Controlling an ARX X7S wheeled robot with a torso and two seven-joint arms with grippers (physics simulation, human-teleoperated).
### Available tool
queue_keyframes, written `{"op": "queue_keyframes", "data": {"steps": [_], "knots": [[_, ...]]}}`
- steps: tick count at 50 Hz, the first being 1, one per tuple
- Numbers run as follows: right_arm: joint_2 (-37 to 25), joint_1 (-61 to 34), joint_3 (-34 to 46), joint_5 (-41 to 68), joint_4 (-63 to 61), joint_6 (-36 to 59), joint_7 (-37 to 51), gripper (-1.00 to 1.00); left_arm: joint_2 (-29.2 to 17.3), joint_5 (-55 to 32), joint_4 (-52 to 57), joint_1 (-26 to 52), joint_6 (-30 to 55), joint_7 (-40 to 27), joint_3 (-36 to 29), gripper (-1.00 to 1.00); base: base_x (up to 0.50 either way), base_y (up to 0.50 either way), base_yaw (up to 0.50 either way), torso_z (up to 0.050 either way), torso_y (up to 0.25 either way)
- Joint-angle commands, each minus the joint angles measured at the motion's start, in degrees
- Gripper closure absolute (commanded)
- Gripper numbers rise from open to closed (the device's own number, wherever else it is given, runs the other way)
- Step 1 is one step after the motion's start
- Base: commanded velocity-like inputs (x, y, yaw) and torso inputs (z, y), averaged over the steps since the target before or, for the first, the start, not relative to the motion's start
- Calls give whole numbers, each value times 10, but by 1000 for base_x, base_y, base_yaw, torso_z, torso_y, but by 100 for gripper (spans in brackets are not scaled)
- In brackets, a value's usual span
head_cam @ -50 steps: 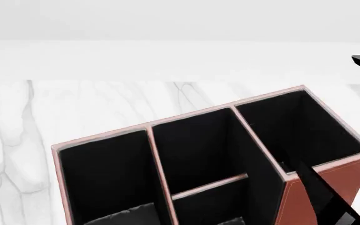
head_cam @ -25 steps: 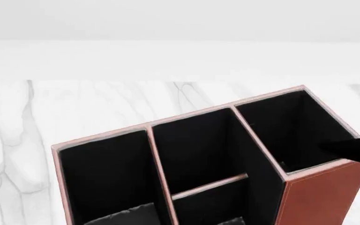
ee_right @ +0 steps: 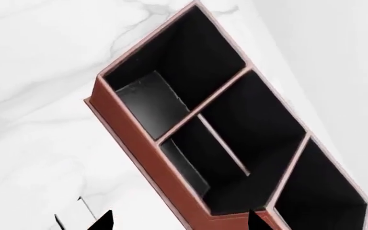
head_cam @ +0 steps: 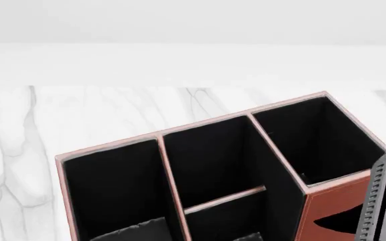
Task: Pick up the book and place it in the front compartment of the caddy.
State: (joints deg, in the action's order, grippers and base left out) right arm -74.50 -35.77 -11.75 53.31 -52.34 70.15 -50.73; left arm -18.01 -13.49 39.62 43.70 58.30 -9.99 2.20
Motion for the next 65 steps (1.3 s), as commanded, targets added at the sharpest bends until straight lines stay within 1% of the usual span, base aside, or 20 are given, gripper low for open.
{"op": "queue_keyframes", "data": {"steps": [1,15,32,38,42,48,65], "knots": [[-7,33,42,-43,1,-19,-14,-100,7,-1,2,4,8,11,10,-100,0,0,0,0,0],[-7,43,112,-77,1,-33,-13,-100,6,-3,-1,4,5,9,8,-100,0,0,0,0,0],[17,-6,190,-96,-6,-26,-20,-100,3,-7,0,-1,4,6,10,-100,0,0,0,0,0],[32,-34,240,-120,-7,-25,-32,-100,3,-8,-1,-1,3,5,9,-100,0,0,0,0,0],[37,-39,259,-129,-9,-28,-36,-100,2,-8,-2,-2,1,5,9,-100,0,0,0,0,0],[46,-52,277,-133,-15,-25,-42,-100,2,-10,-3,0,1,3,10,-100,0,0,0,0,0],[53,-41,328,-159,-15,-41,-41,-100,0,-13,-3,0,2,1,10,-100,0,0,0,0,0]]}}
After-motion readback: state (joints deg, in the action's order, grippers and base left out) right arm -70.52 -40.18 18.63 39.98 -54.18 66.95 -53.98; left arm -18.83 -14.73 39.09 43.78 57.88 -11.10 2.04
